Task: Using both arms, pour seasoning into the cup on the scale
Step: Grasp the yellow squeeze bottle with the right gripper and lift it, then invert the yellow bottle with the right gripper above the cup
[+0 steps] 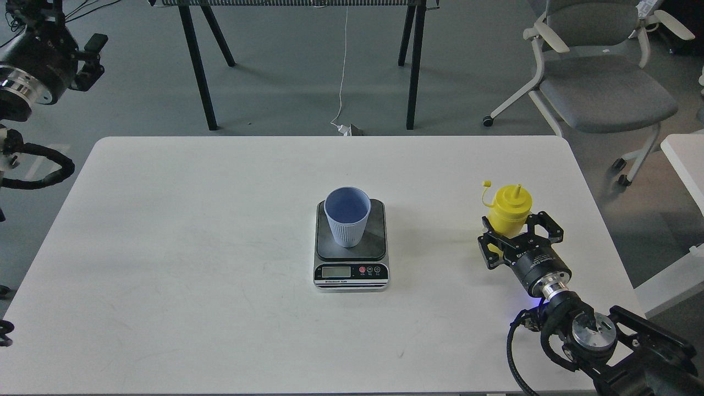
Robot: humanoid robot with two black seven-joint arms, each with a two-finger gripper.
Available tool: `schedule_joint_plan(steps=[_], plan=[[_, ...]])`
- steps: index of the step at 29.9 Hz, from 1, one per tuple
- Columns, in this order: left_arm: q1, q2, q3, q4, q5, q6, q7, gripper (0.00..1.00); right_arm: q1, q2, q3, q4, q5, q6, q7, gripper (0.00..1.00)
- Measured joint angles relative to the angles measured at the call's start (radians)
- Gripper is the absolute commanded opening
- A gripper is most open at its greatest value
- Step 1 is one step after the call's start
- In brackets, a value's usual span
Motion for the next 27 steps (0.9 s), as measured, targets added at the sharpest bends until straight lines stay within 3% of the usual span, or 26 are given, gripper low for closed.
schedule_joint_plan(steps=[6,11,15,19,27], plan=[[0.003,-0.002,0.0,0.0,-0.001,0.0,0.0,1.0,0.03,-0.071,0.024,0.087,0.0,0.0,0.005,0.06],[0.003,0.0,0.0,0.0,-0.002,0.0,0.0,1.0,0.193,-0.205,0.027,0.136,-0.072,0.0,-0.002,0.07],[0.003,-0.002,-0.001,-0.001,-0.003,0.0,0.0,1.0,0.387,-0.255,0.004,0.125,-0.19,0.0,-0.066,0.07],[0.003,-0.003,-0.002,-0.001,-0.003,0.0,0.0,1.0,0.571,-0.25,-0.04,0.048,-0.302,0.0,-0.145,0.07],[0.005,0.001,-0.006,-0.002,-0.005,0.0,0.0,1.0,0.796,-0.098,-0.192,-0.201,-0.54,0.0,-0.171,0.07]])
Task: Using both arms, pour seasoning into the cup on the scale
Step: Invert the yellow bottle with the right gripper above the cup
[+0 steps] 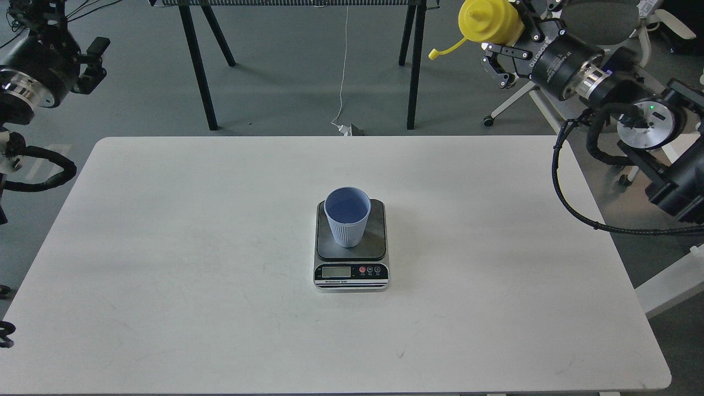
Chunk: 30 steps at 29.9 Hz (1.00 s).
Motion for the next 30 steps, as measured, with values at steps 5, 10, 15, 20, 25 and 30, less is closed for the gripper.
schedule_joint_plan(steps=[5,10,15,20,25,30], plan=[[0.012,0.001,-0.001,-0.002,0.0,0.0,0.0,1.0,0.071,0.108,-0.054,-0.077,-0.18,-0.015,-0.014,0.07],[0.013,0.0,-0.001,-0.001,-0.001,0.0,0.0,1.0,0.115,0.221,-0.123,-0.112,-0.377,-0.063,-0.018,0.08],[0.013,-0.004,-0.001,-0.002,-0.002,0.0,0.0,1.0,0.148,0.302,-0.199,-0.123,-0.577,-0.135,-0.024,0.08],[0.015,-0.004,-0.001,-0.004,-0.002,0.0,0.0,1.0,0.163,0.362,-0.215,-0.148,-0.765,-0.161,-0.028,0.08],[0.027,-0.004,-0.003,-0.006,-0.003,0.0,0.0,1.0,0.183,0.395,-0.216,-0.152,-0.937,-0.188,-0.028,0.08],[0.032,-0.004,-0.005,-0.006,-0.007,0.0,0.0,1.0,0.202,0.429,-0.217,-0.159,-1.052,-0.203,-0.029,0.08]])
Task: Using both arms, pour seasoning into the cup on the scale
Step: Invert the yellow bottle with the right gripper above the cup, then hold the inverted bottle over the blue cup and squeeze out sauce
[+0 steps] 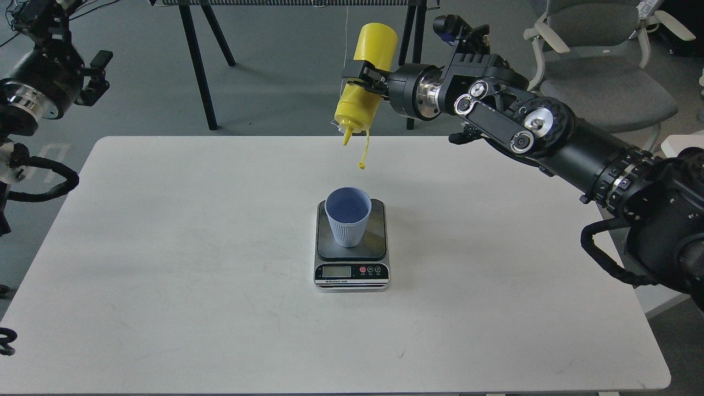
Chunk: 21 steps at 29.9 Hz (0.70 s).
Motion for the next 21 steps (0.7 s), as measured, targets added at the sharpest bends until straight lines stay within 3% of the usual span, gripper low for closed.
schedule_joint_plan(steps=[21], plan=[[0.009,0.0,-0.003,0.0,-0.004,0.0,0.0,1.0,0.042,0.01,-0.178,-0.009,-0.086,-0.016,-0.015,0.09]])
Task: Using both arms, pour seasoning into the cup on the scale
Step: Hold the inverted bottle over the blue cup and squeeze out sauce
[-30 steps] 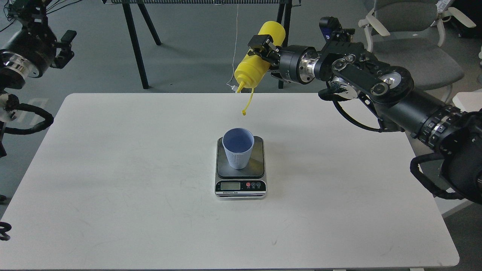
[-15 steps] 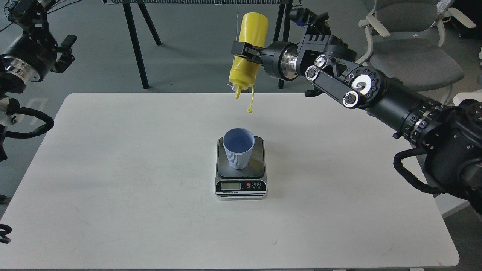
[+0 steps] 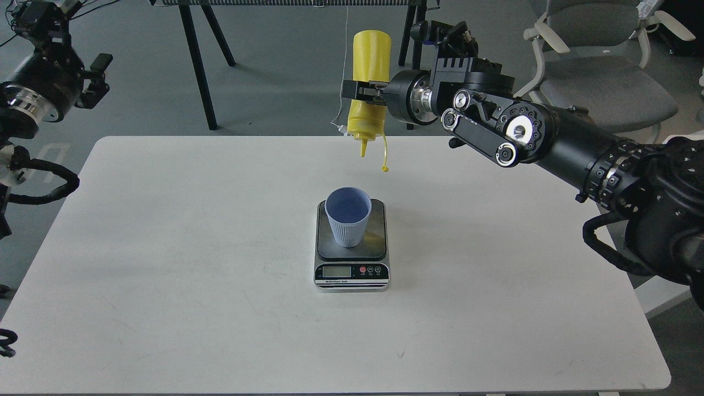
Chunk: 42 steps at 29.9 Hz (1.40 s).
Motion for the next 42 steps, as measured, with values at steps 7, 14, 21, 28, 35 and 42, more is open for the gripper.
schedule_joint_plan(steps=[7,14,21,28,35,42], plan=[[0.001,0.0,0.0,0.0,0.0,0.0,0.0,1.0,-0.008,0.0,-0.039,0.01,0.004,0.002,-0.001,0.09],[0.005,0.0,0.0,0.0,-0.001,0.0,0.0,1.0,-0.018,0.0,-0.048,0.015,0.006,0.002,-0.011,0.09],[0.005,0.0,0.0,0.0,-0.002,0.0,0.0,1.0,-0.036,0.0,-0.049,0.014,0.006,0.002,-0.019,0.09],[0.008,0.0,0.0,0.0,-0.001,0.0,0.0,1.0,-0.044,0.0,-0.046,0.015,0.01,0.0,-0.036,0.09],[0.013,-0.014,0.0,0.0,-0.001,0.0,0.0,1.0,-0.052,0.0,-0.028,0.014,0.029,-0.003,-0.037,0.09],[0.013,-0.015,0.0,0.001,0.0,0.0,0.0,1.0,-0.067,0.0,-0.021,0.015,0.093,-0.003,-0.039,0.09]])
